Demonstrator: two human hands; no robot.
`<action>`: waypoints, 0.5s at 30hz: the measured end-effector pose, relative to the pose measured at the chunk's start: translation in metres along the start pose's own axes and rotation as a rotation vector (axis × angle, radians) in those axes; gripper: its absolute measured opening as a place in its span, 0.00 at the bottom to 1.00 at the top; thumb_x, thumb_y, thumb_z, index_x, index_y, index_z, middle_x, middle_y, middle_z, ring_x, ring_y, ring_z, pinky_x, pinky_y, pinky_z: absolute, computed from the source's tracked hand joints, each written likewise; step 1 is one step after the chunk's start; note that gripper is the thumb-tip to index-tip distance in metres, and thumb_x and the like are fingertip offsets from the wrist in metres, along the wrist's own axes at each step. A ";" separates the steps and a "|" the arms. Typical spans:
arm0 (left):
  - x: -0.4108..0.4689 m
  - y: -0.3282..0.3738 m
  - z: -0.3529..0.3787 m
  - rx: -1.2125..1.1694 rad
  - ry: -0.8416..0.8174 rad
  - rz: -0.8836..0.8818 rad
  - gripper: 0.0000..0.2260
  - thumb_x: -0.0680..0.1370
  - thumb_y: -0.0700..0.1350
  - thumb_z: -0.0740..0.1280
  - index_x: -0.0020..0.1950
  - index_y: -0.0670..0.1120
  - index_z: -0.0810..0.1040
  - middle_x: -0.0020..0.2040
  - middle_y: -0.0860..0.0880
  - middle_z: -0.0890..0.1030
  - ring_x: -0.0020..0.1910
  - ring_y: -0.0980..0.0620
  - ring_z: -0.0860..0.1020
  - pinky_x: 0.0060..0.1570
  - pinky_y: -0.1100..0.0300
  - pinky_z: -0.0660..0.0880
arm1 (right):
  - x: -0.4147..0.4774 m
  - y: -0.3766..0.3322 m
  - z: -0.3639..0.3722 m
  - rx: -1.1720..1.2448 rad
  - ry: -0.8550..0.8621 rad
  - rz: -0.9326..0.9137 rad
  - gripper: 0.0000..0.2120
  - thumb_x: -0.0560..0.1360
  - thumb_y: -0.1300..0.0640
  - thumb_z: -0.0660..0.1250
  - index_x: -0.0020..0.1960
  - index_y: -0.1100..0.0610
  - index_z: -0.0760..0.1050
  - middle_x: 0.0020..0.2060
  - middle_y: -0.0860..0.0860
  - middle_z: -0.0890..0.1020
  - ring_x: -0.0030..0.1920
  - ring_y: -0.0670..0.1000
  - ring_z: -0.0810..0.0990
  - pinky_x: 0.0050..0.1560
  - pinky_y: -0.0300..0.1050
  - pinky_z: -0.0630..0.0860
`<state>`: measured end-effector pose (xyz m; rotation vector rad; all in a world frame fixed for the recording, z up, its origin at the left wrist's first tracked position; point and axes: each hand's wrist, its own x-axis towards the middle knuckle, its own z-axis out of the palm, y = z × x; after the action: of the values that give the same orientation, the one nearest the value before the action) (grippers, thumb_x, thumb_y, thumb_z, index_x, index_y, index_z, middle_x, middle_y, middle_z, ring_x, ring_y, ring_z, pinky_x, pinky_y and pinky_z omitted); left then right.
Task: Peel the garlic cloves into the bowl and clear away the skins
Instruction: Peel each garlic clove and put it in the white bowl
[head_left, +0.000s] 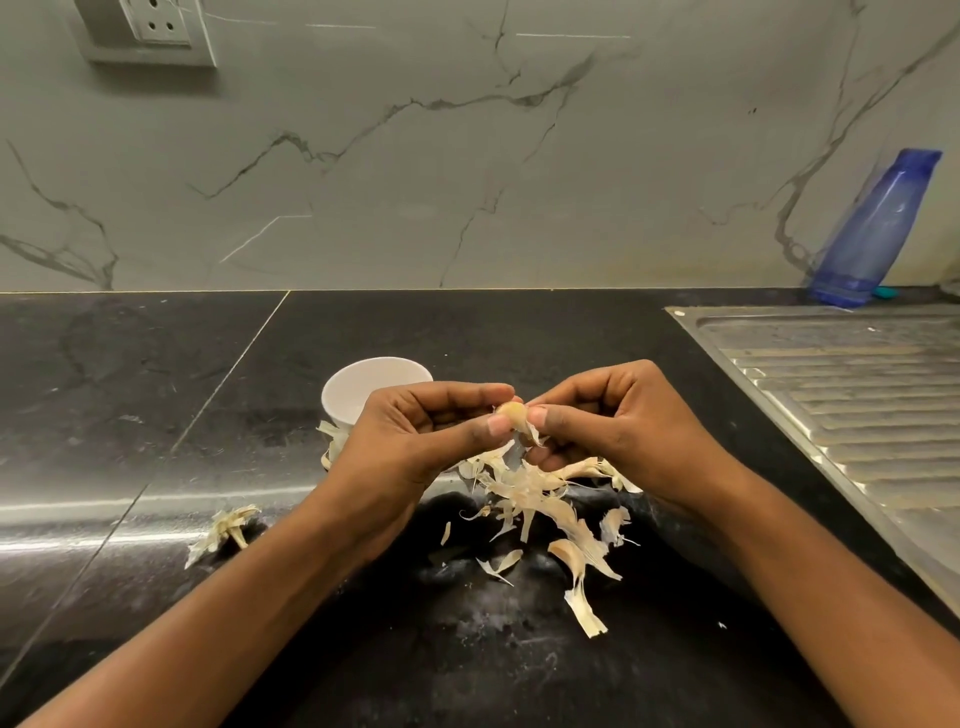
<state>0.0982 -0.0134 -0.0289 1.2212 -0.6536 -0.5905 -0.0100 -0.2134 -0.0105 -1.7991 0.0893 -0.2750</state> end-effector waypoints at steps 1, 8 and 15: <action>0.000 -0.001 -0.001 0.017 0.008 0.012 0.18 0.70 0.37 0.75 0.61 0.38 0.84 0.55 0.40 0.88 0.57 0.43 0.87 0.57 0.57 0.83 | 0.001 0.001 0.000 -0.006 0.007 0.000 0.13 0.72 0.54 0.75 0.53 0.61 0.87 0.43 0.58 0.89 0.41 0.57 0.89 0.45 0.46 0.87; 0.001 -0.010 -0.001 0.209 0.092 0.156 0.15 0.73 0.35 0.77 0.59 0.39 0.86 0.52 0.42 0.89 0.54 0.42 0.87 0.59 0.48 0.83 | 0.001 0.003 0.003 -0.053 -0.009 -0.012 0.10 0.76 0.57 0.75 0.55 0.61 0.86 0.43 0.57 0.89 0.43 0.56 0.90 0.45 0.43 0.86; 0.000 -0.011 0.000 0.397 0.058 0.224 0.12 0.74 0.37 0.78 0.56 0.40 0.87 0.48 0.47 0.89 0.49 0.47 0.89 0.53 0.52 0.85 | -0.003 0.011 0.006 -0.435 -0.065 -0.136 0.05 0.80 0.55 0.76 0.49 0.56 0.88 0.37 0.48 0.88 0.38 0.50 0.88 0.40 0.49 0.86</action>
<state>0.0981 -0.0161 -0.0393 1.5016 -0.8719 -0.2415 -0.0105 -0.2096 -0.0228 -2.2490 -0.0221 -0.3102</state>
